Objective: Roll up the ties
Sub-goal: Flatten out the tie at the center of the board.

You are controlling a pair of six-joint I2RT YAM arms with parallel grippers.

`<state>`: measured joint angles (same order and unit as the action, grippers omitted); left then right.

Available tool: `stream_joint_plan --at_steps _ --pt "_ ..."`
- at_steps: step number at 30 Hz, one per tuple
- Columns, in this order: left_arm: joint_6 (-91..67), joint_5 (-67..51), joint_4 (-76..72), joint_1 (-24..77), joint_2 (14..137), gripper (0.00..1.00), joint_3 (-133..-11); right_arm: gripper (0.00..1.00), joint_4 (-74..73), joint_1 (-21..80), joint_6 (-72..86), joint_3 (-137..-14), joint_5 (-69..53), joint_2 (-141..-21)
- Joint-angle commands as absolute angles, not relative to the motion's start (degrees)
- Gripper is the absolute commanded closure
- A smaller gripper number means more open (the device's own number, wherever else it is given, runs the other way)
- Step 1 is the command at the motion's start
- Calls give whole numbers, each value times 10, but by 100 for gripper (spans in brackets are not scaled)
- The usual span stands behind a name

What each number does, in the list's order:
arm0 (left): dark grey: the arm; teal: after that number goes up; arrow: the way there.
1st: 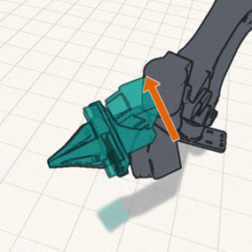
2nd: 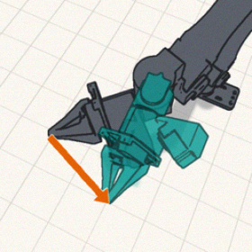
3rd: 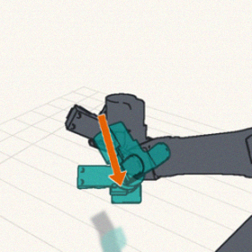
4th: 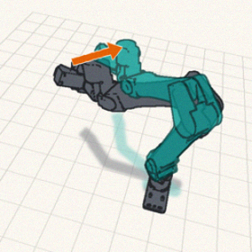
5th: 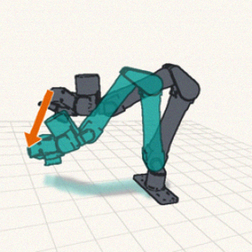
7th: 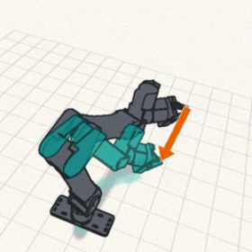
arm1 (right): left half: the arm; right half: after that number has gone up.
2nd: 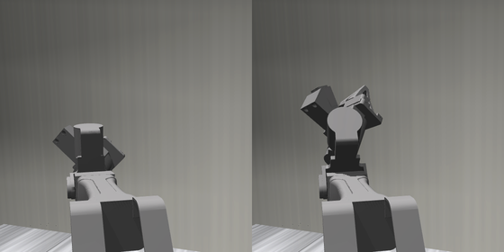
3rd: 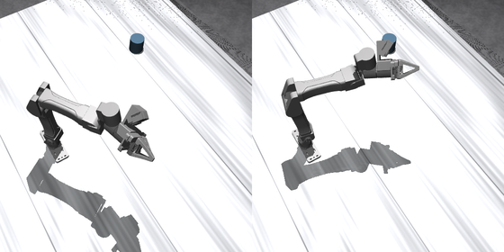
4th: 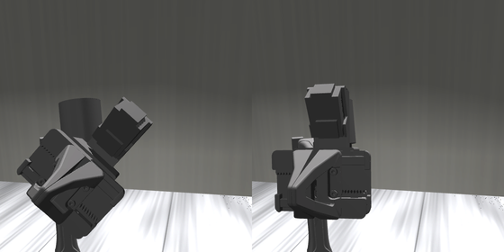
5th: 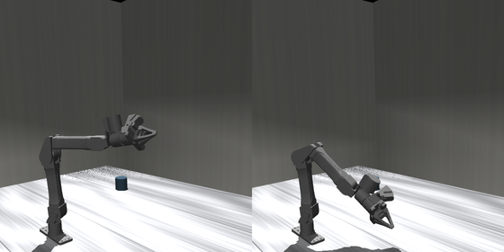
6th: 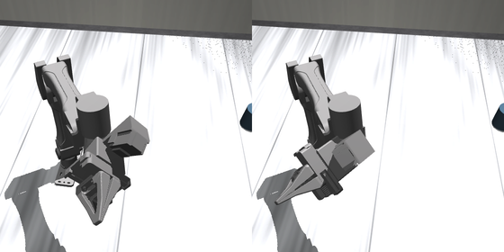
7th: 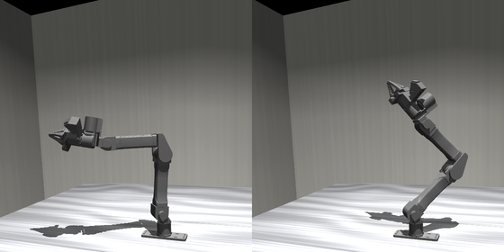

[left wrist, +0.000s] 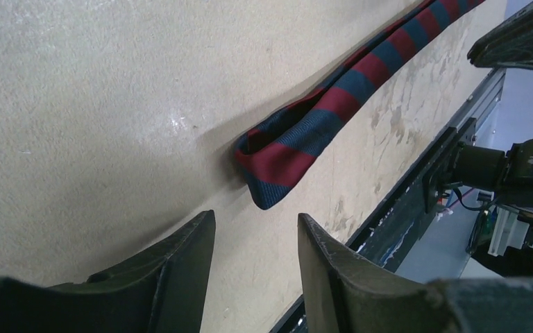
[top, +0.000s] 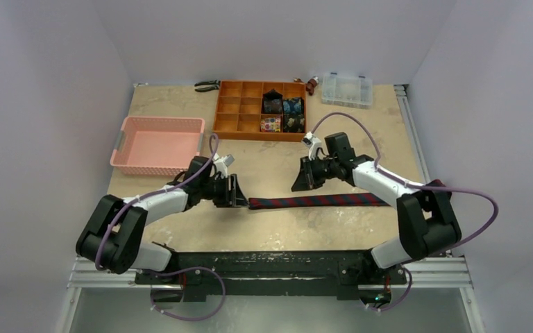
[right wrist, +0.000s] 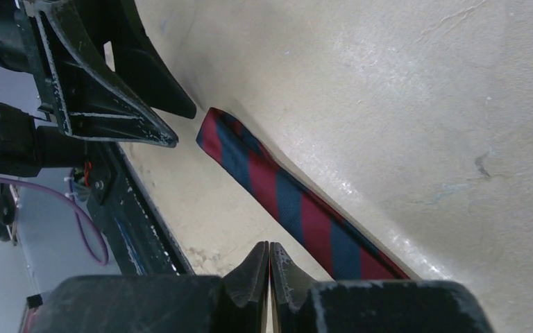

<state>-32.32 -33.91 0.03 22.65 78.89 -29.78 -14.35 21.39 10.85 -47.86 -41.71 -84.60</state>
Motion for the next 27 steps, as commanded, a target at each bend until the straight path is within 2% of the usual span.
stream_joint_plan --at_steps 1,10,19,22,27 --pt "-347 -351 -65 231 808 53 -288 98 -102 243 120 -476 -426 -861" --pt "-358 -355 -83 236 826 51 -286 100 -55 310 164 -517 -460 -954" --pt "-370 -358 -101 247 867 53 -304 100 -31 319 168 -536 -458 -1029" --pt "-372 -360 -96 247 879 59 -314 100 -38 319 155 -530 -449 -1046" --pt "-380 -377 -104 248 870 80 -321 100 -59 319 126 -528 -426 -1062"
